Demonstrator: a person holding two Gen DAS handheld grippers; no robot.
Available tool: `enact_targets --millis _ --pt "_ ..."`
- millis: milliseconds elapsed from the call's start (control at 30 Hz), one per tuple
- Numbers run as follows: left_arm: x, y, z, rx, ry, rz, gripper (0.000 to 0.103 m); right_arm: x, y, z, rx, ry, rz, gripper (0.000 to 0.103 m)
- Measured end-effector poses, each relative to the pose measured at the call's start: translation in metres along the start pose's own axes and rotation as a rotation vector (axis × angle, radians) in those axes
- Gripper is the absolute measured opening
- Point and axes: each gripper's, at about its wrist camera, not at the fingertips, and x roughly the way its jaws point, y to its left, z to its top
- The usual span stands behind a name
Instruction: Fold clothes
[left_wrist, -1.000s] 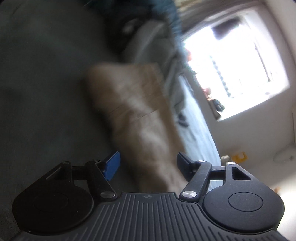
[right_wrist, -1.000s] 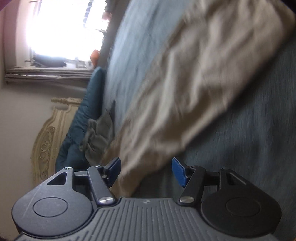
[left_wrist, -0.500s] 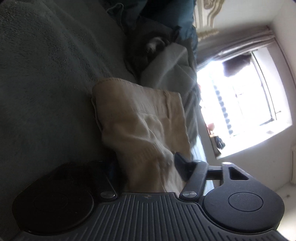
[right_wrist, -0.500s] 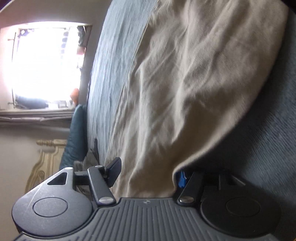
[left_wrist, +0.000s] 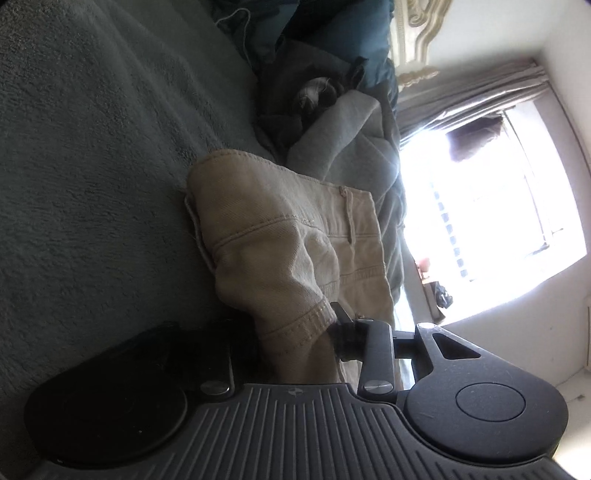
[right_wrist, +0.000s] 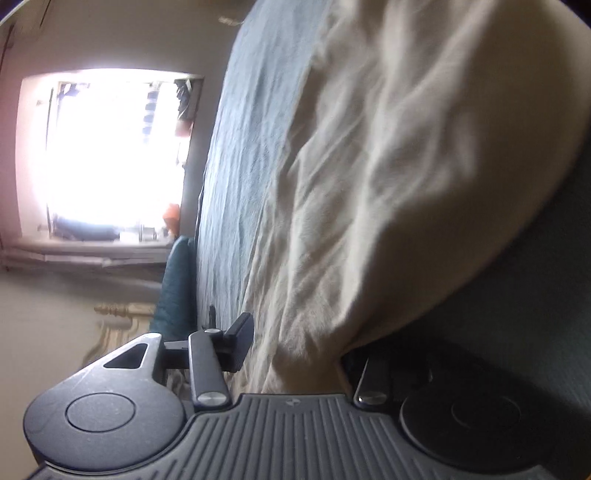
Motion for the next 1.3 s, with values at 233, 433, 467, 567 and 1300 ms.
enact_targets --millis 233,433,467,567,1300 --pt "-0.023 -0.013 -0.003 -0.038 -0.025 0.044 0.013 -0.011 0.015 -0.001 -0.107 -0.032 0.004 0.007" --pt "-0.075 -0.028 -0.001 0.014 -0.04 -0.02 0.013 -0.045 0.046 0.0 -0.179 -0.036 0.022 0.007" --pt "-0.087 -0.025 -0.001 0.008 -0.035 -0.031 0.013 -0.054 0.048 0.0 -0.186 -0.035 0.029 0.007" --pt "-0.126 -0.011 -0.004 0.002 -0.024 -0.048 0.013 -0.076 0.051 -0.004 -0.198 -0.006 0.025 0.007" --pt "-0.202 0.098 -0.034 0.017 0.042 -0.217 0.03 -0.222 0.102 -0.099 -1.106 0.026 -0.477 0.047"
